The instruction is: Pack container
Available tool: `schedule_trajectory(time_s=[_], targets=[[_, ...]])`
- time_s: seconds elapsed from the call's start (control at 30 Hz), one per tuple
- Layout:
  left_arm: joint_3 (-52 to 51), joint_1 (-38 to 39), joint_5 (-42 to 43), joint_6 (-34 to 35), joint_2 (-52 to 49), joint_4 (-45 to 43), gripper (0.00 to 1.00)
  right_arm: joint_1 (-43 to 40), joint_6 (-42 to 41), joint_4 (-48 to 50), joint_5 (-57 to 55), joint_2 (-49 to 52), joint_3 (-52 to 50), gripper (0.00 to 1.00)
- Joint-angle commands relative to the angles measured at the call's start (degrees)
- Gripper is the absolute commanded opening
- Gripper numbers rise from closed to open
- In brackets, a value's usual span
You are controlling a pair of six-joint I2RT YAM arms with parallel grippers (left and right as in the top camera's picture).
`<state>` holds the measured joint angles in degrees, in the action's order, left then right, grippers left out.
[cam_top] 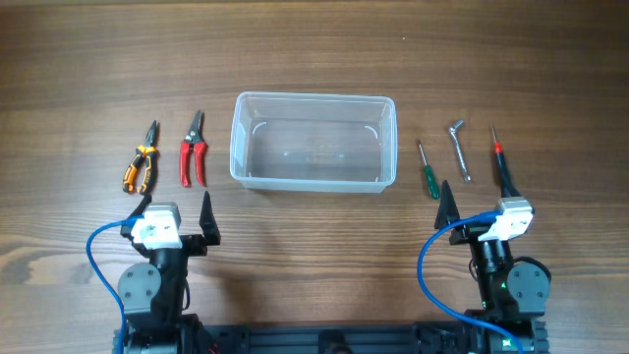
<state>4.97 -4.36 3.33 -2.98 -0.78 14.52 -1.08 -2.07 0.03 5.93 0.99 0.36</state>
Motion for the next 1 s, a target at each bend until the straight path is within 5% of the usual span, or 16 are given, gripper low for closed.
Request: schedule_trajectory(time_s=[0.0,0.8,0.97], targets=[[-0.48,-0.26,0.24,-1.29,0.39,-0.15,1.0,-0.28,0.57,0.39,-0.52,-0.83,-0.07,1.0],[-0.48,-0.26,0.31,-1.05,0.39,-0.26,1.0,-0.28,-0.24,0.15,-2.29,-0.83,-0.07,1.0],[0.39,-0.26,8.37,3.61,0.39,-9.2,1.0,-0.28,-6.05,0.79,0.98,-0.83,1.38,1.0]])
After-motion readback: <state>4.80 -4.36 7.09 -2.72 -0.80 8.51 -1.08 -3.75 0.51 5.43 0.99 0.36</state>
